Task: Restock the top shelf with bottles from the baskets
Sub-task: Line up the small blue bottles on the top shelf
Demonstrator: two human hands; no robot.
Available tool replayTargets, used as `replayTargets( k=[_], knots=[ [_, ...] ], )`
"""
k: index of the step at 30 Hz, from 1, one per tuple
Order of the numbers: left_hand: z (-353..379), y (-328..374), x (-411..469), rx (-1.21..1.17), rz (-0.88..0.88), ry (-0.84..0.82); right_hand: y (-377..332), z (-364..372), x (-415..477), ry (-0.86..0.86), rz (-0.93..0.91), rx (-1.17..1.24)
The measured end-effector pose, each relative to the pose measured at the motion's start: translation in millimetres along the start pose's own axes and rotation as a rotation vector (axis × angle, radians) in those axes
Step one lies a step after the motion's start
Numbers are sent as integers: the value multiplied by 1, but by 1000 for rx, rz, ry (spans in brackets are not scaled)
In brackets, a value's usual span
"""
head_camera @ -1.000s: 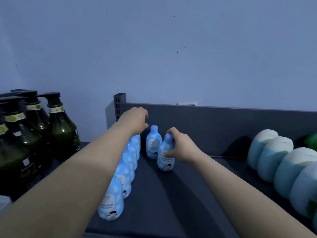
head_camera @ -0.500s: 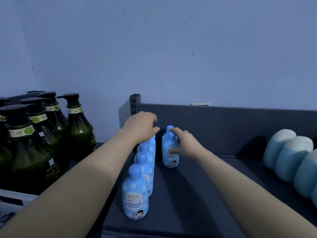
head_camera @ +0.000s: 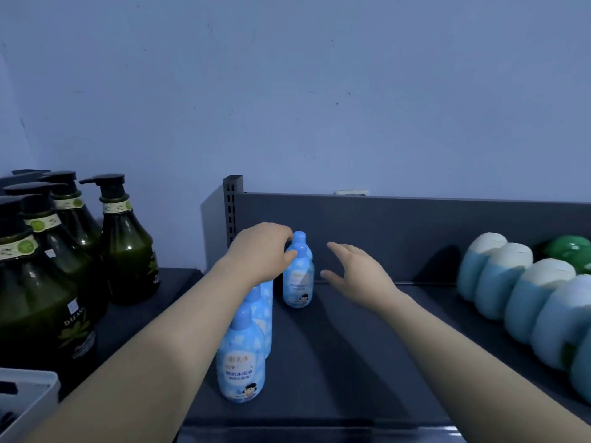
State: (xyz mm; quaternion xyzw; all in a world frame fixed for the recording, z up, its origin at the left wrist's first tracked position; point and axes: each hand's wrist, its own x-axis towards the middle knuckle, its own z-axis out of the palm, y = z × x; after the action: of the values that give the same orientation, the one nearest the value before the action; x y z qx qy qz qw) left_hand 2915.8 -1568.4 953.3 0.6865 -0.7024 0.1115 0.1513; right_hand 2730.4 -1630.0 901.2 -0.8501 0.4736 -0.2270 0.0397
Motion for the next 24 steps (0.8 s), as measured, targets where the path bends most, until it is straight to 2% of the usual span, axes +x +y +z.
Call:
replayTargets(
  k=[7, 11, 19, 24],
  knots=[
    [3, 76, -18, -51, 154, -15, 35, -53, -83, 59, 45, -103],
    [9, 146, -36, -137, 286, -2, 70, -81, -148, 83, 122, -150],
    [45, 325, -91, -285, 574, -35, 163, -139, -320, 65, 364, -243],
    [76, 448, -142, -362, 741, -126, 216, -169, -449, 30, 579, -265]
  ],
)
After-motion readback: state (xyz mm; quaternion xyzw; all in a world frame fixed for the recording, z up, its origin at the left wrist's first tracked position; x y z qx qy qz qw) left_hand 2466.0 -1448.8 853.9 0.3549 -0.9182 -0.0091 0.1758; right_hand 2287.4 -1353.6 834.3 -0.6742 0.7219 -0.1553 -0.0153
